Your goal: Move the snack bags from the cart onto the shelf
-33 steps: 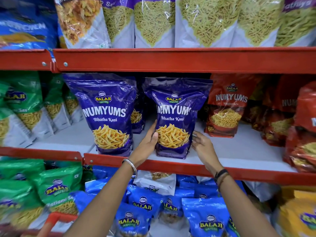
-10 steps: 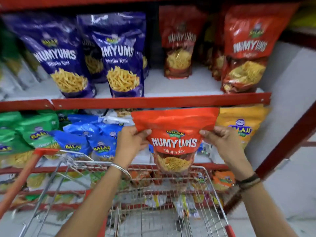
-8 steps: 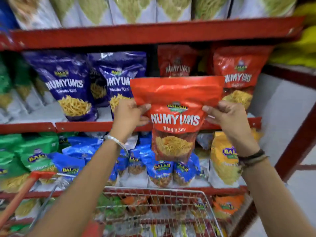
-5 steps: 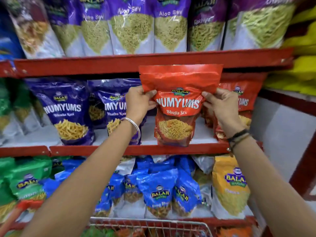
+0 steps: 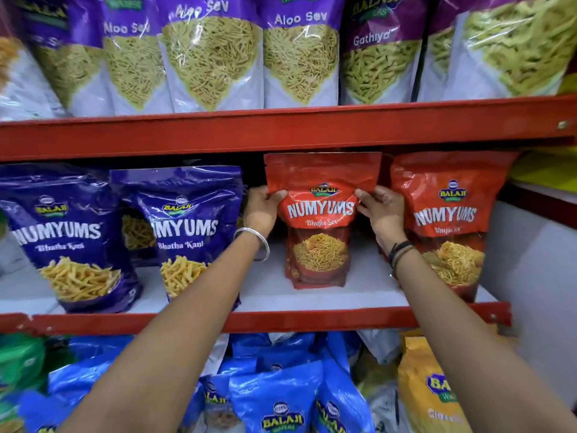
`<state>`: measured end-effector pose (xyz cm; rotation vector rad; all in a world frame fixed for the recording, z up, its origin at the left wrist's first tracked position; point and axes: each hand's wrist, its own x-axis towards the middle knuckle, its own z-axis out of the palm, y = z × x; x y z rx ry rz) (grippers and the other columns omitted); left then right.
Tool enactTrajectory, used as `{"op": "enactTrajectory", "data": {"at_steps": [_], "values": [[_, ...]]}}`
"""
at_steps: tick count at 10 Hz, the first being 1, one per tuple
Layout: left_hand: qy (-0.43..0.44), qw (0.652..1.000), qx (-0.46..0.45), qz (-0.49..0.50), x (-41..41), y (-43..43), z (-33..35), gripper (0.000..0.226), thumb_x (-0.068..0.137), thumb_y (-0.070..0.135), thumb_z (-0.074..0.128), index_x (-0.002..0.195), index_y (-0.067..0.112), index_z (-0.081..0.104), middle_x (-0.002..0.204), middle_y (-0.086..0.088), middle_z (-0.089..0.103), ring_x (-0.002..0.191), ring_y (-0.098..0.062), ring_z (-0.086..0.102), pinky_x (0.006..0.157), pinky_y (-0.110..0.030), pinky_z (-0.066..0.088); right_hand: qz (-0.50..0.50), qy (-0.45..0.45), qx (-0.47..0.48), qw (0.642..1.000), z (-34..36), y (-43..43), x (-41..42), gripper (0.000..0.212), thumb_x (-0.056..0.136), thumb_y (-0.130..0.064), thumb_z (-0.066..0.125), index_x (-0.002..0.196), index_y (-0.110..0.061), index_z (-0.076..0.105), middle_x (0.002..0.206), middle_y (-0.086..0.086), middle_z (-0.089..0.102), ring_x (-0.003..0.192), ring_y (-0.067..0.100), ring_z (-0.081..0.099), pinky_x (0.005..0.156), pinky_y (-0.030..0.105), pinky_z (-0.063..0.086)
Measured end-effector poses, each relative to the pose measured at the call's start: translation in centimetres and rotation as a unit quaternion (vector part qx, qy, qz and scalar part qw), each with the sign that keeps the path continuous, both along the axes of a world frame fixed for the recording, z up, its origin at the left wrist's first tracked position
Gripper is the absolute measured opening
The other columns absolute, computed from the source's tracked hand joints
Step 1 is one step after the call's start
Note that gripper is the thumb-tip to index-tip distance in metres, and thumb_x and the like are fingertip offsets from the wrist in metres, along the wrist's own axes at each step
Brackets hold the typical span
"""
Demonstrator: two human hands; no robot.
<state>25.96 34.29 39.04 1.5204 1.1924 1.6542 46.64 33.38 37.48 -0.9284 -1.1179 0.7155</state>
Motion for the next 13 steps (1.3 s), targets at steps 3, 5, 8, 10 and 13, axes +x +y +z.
{"op": "enactTrajectory", "data": {"at_steps": [3, 5, 8, 10, 13], "values": [[0.012, 0.997, -0.08, 0.003, 2.2, -2.2, -5.0, 0.063, 0.09, 0.052, 0.035, 0.139, 0.017, 0.017, 0.143, -0.012, 0.043, 0.126, -0.027, 0.046, 0.107, -0.04, 0.035, -0.014, -0.1, -0.116, 0.988, -4.1, -1.3, -1.7, 0.06, 0.091, -0.056, 0.036, 0.135, -0.016, 0.041, 0.132, 0.001, 0.052, 0.122, 0.017, 0.047, 0.103, 0.032, 0.033], [0.047, 0.979, -0.167, -0.103, 1.0, -3.3, -8.6, 0.072, 0.075, 0.074, 0.009, 0.14, 0.043, 0.012, 0.155, 0.002, 0.022, 0.138, -0.027, 0.031, 0.111, -0.053, 0.032, 0.033, -0.07, -0.203, 0.976, -7.4, -2.2, -1.4, 0.121, 0.046, -0.099, 0.023, 0.133, -0.018, 0.047, 0.141, 0.01, 0.051, 0.129, 0.03, 0.047, 0.112, 0.054, 0.032], [0.048, 0.964, -0.199, -0.169, -0.4, -7.9, -8.6, 0.071, 0.08, 0.068, 0.009, 0.141, 0.033, 0.024, 0.15, -0.004, 0.033, 0.136, -0.024, 0.035, 0.111, -0.049, 0.036, 0.028, -0.076, -0.17, 0.982, -7.7, -7.6, -1.6, 0.077, 0.078, -0.074, 0.025, 0.107, -0.014, 0.065, 0.107, 0.01, 0.069, 0.101, 0.025, 0.064, 0.099, 0.045, 0.049], [0.108, 0.963, -0.172, -0.175, -1.1, -10.1, -8.7, 0.079, 0.073, 0.072, 0.009, 0.142, 0.035, 0.016, 0.154, 0.002, 0.024, 0.141, -0.018, 0.023, 0.117, -0.047, 0.025, 0.038, -0.075, -0.162, 0.983, -8.0, -9.2, -1.6, 0.066, 0.089, -0.06, 0.029, 0.115, -0.009, 0.06, 0.108, 0.008, 0.067, 0.097, 0.019, 0.064, 0.094, 0.035, 0.05], [0.136, 0.985, 0.108, -0.007, -3.2, -15.8, -6.7, 0.038, 0.093, 0.039, 0.039, 0.124, 0.02, 0.051, 0.135, 0.007, 0.048, 0.127, -0.005, 0.043, 0.107, -0.023, 0.034, -0.096, -0.105, -0.137, 0.98, -14.6, -19.3, -1.6, 0.035, 0.09, -0.051, 0.042, 0.107, -0.025, 0.06, 0.118, 0.01, 0.064, 0.107, 0.02, 0.058, 0.098, 0.041, 0.044]]}}
